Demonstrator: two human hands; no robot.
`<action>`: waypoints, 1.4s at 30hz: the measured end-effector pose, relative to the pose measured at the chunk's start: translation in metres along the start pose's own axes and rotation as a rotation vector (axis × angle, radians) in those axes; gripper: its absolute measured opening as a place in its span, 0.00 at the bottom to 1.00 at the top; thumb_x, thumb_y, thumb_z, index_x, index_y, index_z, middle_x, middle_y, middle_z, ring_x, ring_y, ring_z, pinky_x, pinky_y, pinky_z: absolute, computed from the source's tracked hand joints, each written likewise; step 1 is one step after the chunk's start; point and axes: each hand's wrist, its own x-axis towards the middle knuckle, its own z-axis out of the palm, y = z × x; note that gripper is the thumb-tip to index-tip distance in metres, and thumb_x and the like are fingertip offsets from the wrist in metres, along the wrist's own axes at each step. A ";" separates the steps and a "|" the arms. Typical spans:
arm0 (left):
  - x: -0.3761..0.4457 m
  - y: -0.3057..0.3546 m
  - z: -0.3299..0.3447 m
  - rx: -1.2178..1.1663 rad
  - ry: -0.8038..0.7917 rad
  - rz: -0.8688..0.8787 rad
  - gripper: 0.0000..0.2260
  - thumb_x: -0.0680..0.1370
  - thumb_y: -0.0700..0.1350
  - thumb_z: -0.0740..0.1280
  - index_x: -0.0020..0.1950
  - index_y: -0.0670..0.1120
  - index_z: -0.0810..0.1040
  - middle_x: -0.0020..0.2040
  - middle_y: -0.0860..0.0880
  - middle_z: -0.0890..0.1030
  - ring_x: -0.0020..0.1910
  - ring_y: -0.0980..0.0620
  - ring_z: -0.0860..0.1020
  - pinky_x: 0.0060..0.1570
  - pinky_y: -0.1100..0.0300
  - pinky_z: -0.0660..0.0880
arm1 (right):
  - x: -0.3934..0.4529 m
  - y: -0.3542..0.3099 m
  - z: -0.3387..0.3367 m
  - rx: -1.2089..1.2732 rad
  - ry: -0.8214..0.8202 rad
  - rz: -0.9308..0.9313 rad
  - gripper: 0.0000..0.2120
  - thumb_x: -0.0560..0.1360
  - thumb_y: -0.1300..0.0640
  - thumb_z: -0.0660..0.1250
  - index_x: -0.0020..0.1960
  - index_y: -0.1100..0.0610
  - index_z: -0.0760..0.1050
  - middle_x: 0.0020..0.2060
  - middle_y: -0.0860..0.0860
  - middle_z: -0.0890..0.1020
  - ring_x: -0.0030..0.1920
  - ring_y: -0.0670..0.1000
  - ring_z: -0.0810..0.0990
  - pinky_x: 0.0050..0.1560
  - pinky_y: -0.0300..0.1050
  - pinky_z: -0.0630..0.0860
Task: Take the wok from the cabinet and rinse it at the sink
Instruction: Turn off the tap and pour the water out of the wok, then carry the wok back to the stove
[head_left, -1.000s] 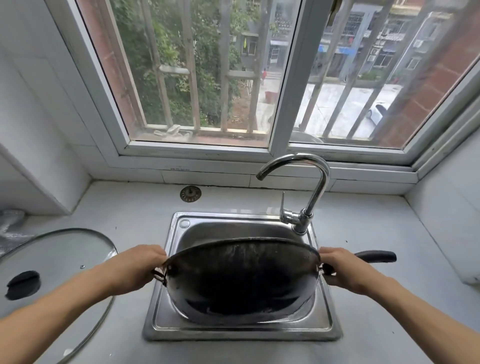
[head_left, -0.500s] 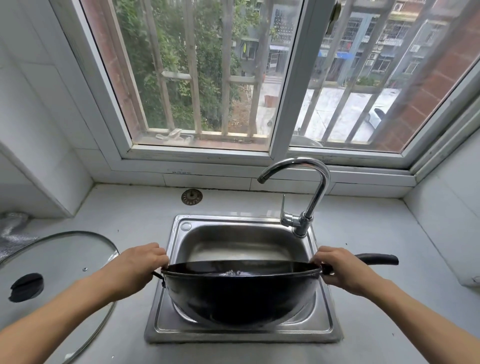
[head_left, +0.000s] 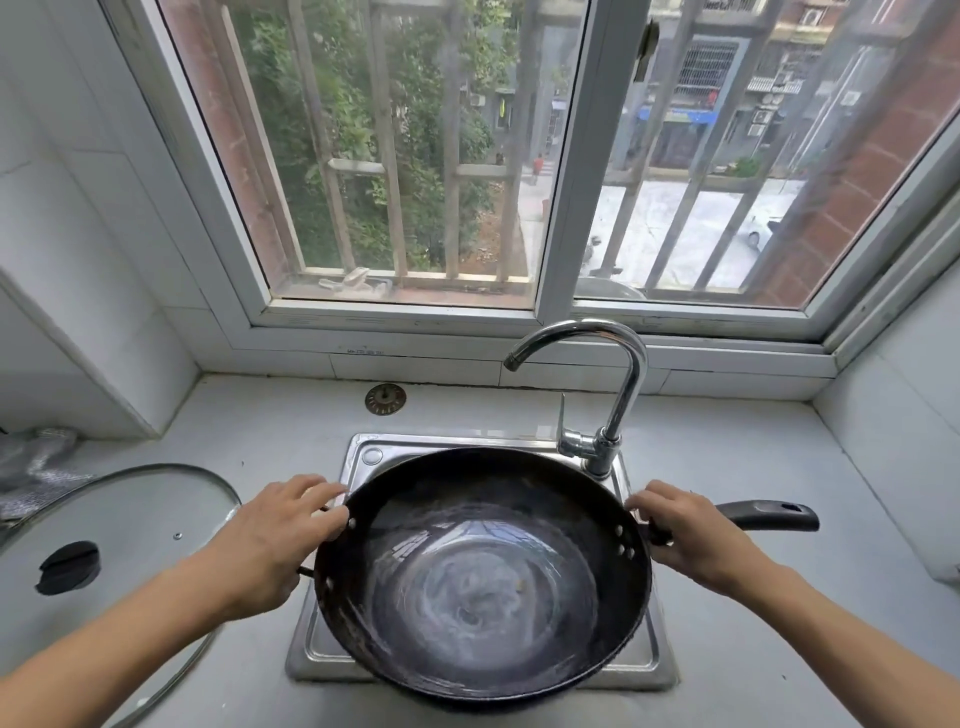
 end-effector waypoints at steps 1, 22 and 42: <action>-0.001 0.004 -0.005 -0.005 -0.059 -0.045 0.34 0.51 0.38 0.64 0.57 0.54 0.70 0.64 0.50 0.76 0.59 0.45 0.77 0.47 0.55 0.78 | -0.001 0.001 -0.001 0.009 0.019 -0.019 0.19 0.66 0.63 0.75 0.52 0.48 0.74 0.42 0.39 0.71 0.34 0.39 0.71 0.36 0.34 0.71; -0.013 0.034 -0.028 -0.214 -0.412 -0.177 0.43 0.60 0.50 0.70 0.74 0.64 0.60 0.62 0.58 0.67 0.61 0.58 0.65 0.56 0.66 0.68 | -0.050 -0.014 -0.012 -0.044 0.152 -0.051 0.26 0.60 0.69 0.75 0.54 0.52 0.75 0.41 0.47 0.77 0.31 0.51 0.75 0.33 0.46 0.76; -0.047 0.068 -0.093 -0.238 -0.058 0.334 0.39 0.55 0.51 0.74 0.66 0.66 0.71 0.58 0.59 0.70 0.59 0.56 0.67 0.59 0.64 0.66 | -0.284 -0.186 -0.084 -0.277 0.246 0.407 0.27 0.67 0.65 0.71 0.61 0.44 0.74 0.43 0.44 0.75 0.37 0.48 0.75 0.39 0.46 0.76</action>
